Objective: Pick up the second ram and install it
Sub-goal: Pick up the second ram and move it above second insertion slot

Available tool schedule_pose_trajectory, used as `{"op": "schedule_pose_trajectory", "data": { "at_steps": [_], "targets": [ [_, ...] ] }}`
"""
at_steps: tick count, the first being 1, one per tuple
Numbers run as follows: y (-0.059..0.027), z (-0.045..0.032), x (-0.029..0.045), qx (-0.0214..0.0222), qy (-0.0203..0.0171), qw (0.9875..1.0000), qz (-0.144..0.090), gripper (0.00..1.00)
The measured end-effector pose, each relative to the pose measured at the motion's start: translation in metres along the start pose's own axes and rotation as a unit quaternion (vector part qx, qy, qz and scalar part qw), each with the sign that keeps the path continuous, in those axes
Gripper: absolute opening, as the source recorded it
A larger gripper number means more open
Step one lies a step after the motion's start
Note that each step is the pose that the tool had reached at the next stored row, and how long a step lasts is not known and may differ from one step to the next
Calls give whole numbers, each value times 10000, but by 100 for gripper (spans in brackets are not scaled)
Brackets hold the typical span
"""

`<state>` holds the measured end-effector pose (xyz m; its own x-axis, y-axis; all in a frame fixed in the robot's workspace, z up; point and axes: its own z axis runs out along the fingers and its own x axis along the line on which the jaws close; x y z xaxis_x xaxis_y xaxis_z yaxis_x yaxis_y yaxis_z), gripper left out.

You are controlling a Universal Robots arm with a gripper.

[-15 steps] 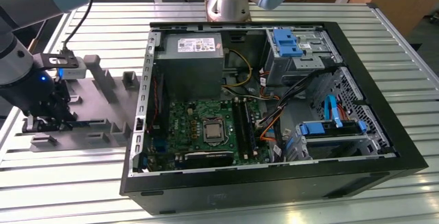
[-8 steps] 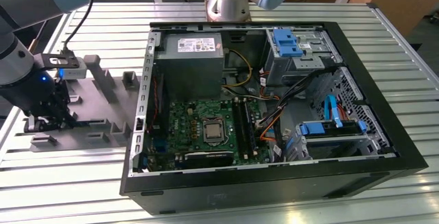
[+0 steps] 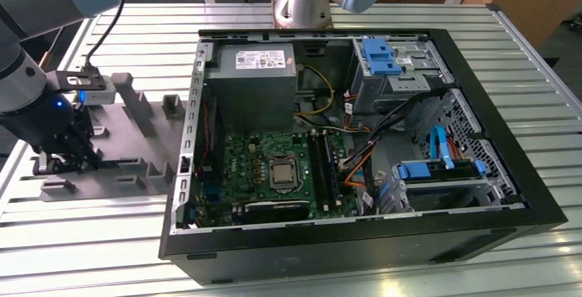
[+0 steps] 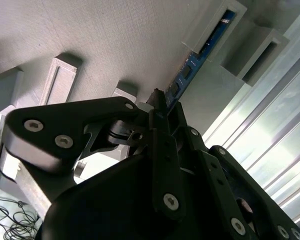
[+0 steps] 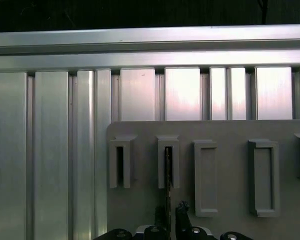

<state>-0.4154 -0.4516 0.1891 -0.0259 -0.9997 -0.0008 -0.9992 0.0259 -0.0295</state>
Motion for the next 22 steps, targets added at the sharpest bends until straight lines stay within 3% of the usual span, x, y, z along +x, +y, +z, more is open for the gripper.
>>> {"op": "schedule_pose_trajectory", "data": {
  "at_steps": [7, 10, 11, 19, 22],
  "targets": [
    [0, 2, -1, -8, 0, 10000, 1, 22],
    [-1, 2, -1, -122, 2, 9999, 1, 22],
    [-1, 1, -1, -130, 3, 9999, 1, 22],
    [-8, 7, -1, -127, 4, 9999, -8, 22],
    [-8, 8, 0, -90, 2, 10000, -14, 22]
  ]
}}
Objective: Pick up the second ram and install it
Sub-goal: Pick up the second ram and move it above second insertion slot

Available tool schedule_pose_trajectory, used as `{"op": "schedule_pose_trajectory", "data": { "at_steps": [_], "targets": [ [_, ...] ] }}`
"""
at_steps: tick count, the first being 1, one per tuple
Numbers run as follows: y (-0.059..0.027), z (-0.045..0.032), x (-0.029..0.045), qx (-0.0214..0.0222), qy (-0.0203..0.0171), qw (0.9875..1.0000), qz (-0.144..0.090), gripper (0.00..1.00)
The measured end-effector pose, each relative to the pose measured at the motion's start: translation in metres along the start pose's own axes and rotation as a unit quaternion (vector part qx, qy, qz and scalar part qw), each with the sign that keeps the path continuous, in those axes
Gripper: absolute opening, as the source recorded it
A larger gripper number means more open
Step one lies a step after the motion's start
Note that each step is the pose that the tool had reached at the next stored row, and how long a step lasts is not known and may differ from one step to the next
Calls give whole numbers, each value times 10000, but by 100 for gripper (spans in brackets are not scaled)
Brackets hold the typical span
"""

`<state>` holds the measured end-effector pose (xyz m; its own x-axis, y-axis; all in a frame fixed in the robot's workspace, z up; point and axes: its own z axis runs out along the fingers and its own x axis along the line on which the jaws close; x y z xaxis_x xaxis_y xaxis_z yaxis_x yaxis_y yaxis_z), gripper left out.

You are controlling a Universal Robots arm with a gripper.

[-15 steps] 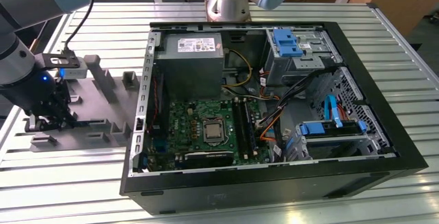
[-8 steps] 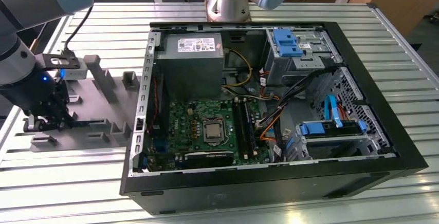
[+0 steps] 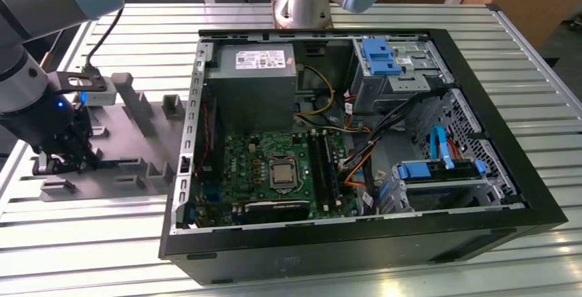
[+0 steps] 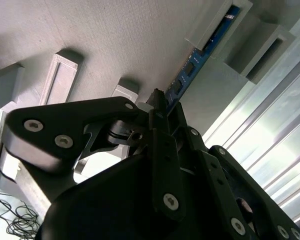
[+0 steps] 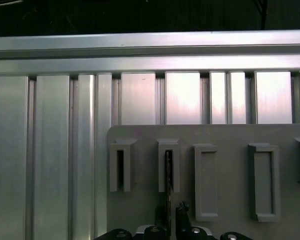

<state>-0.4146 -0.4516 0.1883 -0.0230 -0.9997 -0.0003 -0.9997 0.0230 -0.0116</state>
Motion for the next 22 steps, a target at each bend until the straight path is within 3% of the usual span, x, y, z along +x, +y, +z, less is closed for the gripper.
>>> {"op": "schedule_pose_trajectory", "data": {
  "at_steps": [5, 22],
  "targets": [
    [0, 1, 0, 80, 0, 10000, -3, 22],
    [1, 3, 0, 60, 2, 10000, 30, 22]
  ]
}}
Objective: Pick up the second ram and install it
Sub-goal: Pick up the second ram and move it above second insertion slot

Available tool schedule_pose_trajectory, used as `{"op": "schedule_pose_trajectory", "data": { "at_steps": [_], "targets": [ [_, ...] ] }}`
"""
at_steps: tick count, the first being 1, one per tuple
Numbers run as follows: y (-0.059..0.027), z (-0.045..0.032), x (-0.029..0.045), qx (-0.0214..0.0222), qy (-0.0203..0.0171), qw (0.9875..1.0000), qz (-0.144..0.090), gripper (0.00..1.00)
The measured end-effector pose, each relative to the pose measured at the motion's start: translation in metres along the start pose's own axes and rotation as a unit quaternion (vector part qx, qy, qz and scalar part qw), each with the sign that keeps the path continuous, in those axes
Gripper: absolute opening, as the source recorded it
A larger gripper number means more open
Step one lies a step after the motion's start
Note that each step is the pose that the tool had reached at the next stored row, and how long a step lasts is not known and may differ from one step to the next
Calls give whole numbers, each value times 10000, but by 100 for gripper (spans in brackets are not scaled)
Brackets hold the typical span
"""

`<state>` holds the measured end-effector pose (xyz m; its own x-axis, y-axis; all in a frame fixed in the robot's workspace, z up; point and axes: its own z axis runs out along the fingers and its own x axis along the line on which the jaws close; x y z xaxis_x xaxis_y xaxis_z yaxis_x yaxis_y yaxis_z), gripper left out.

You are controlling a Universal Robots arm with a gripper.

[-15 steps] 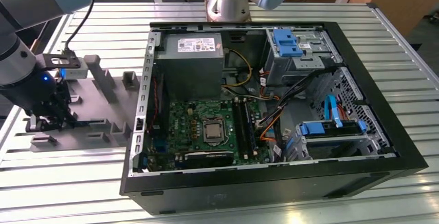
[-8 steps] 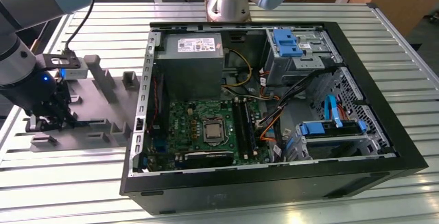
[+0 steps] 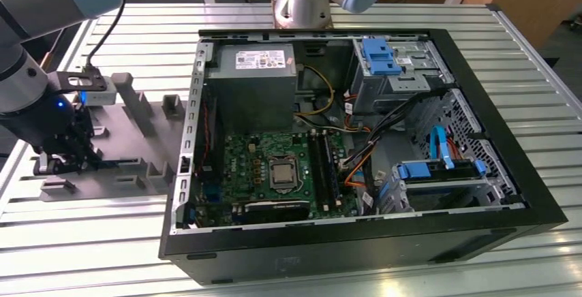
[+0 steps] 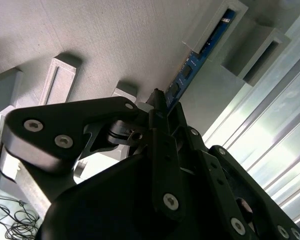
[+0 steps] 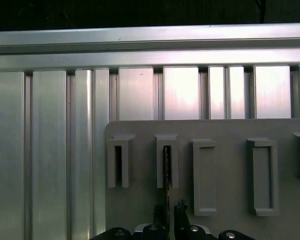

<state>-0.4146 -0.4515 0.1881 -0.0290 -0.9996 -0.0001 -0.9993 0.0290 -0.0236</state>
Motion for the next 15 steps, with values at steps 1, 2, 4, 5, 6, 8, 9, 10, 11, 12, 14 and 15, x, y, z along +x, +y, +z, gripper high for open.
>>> {"op": "schedule_pose_trajectory", "data": {
  "at_steps": [1, 2, 4, 5, 6, 8, 9, 10, 11, 12, 14, 15],
  "targets": [
    [0, 0, 0, 0, 0, 10000, 0, 22],
    [0, 0, 0, 0, 0, 10000, 0, 21],
    [0, 0, 0, 0, 0, 10000, 0, 14],
    [0, 0, 0, 0, 0, 10000, 0, 14],
    [0, 0, 0, -1, 0, 10000, 0, 14],
    [0, 0, 0, -1, 0, 10000, 0, 14],
    [0, 0, 0, -1, 0, 10000, 0, 14],
    [0, 0, 0, -1, 0, 10000, 0, 14],
    [0, 0, 0, -1, 0, 10000, 0, 14],
    [0, 0, 0, -1, 0, 10000, 0, 14],
    [0, 0, 1, -2, 0, 10000, 0, 14],
    [-1, 0, 2, -1, 0, 10000, -3, 14]
  ]
}}
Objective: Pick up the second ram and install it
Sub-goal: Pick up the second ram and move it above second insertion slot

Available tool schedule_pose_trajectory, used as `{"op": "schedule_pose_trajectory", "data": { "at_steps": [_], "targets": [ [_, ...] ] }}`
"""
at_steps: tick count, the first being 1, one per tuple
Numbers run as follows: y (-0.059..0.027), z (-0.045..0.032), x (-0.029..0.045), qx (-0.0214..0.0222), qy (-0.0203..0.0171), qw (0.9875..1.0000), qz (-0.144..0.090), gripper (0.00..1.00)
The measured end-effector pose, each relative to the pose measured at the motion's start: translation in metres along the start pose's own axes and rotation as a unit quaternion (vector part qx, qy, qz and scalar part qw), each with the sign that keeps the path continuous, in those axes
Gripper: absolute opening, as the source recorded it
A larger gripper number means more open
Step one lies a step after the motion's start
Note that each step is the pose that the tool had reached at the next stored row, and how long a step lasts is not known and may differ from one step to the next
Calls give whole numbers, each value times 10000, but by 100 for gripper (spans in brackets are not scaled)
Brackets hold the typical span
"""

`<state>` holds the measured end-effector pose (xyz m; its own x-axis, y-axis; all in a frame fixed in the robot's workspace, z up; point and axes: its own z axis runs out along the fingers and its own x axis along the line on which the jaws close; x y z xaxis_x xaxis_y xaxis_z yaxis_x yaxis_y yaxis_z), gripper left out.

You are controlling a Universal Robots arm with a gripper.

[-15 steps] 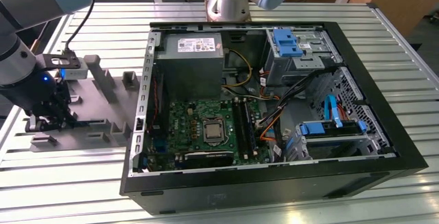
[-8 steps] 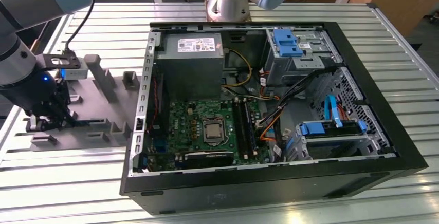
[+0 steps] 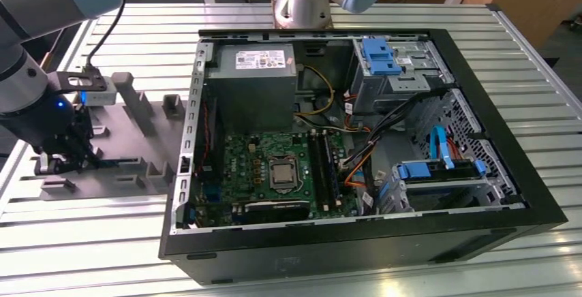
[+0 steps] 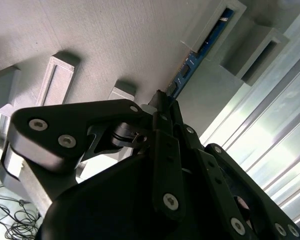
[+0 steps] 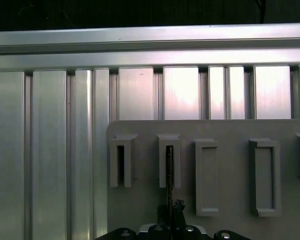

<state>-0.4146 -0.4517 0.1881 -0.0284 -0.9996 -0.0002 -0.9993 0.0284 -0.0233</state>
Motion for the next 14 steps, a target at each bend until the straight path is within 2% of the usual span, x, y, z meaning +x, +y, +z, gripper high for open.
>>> {"op": "schedule_pose_trajectory", "data": {
  "at_steps": [14],
  "targets": [
    [0, 0, 22, 0, -2, 10000, -79, 14]
  ]
}}
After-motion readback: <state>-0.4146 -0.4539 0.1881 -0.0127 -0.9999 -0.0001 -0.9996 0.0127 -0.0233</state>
